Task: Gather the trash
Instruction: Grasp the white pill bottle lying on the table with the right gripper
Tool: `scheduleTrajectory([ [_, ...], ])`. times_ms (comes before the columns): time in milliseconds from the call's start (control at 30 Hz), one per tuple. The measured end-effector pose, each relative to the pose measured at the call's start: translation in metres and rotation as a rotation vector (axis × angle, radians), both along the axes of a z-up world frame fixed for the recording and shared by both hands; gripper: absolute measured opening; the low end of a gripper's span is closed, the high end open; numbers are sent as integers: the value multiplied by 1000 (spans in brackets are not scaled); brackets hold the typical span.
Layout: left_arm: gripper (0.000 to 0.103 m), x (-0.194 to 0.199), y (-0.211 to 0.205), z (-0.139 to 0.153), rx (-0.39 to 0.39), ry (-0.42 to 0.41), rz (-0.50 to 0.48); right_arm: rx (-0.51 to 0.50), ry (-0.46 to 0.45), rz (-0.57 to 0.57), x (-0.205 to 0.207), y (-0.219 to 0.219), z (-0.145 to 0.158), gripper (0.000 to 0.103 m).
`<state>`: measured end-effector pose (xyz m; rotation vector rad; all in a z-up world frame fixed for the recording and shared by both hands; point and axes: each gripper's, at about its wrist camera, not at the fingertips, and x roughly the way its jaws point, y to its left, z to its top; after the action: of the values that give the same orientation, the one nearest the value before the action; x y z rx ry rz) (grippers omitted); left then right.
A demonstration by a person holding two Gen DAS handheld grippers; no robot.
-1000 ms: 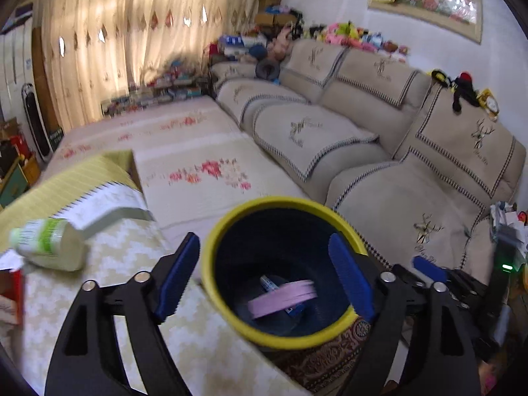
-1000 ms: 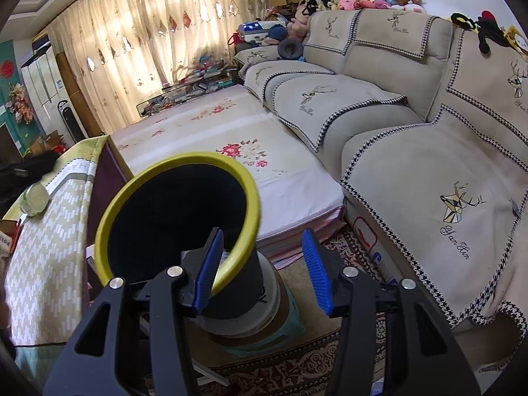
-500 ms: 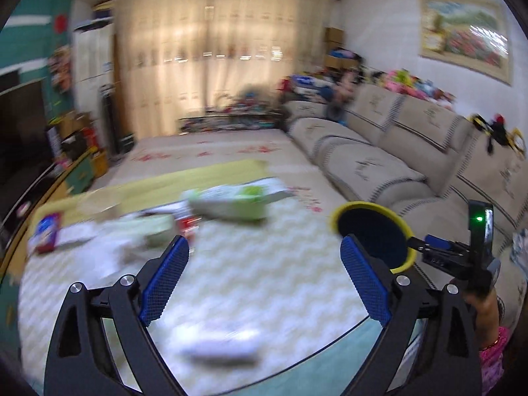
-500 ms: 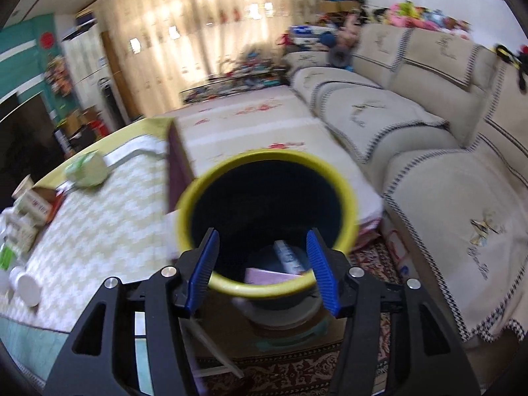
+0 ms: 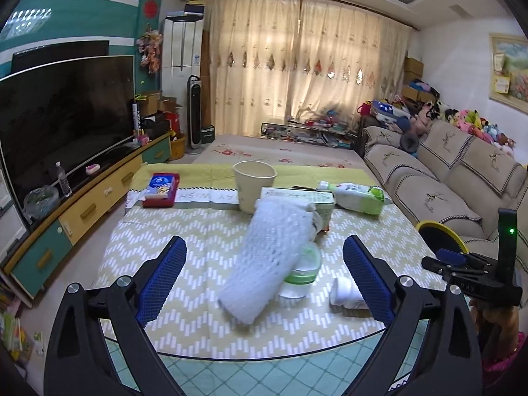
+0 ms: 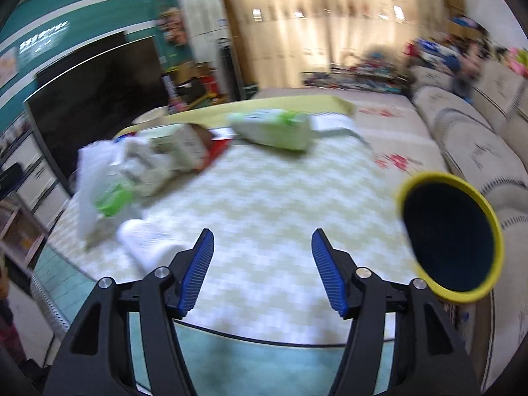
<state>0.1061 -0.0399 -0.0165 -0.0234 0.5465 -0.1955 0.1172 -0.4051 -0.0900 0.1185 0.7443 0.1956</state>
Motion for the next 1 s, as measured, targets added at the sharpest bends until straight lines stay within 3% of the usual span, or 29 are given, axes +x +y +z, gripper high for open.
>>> scheduleTrajectory([
  [200,94,0,0,-4,-11,1,-14,36,9,4,3,58,-1,82],
  [433,94,0,7,-15,-38,11,-49,-21,60,-111,12,95,-18,83],
  [633,94,2,20,-28,-75,36,-54,-53,25,-203,17,110,-19,89],
  [1000,94,5,30,-36,-97,32,-48,-93,120,-233,36,118,-46,90],
])
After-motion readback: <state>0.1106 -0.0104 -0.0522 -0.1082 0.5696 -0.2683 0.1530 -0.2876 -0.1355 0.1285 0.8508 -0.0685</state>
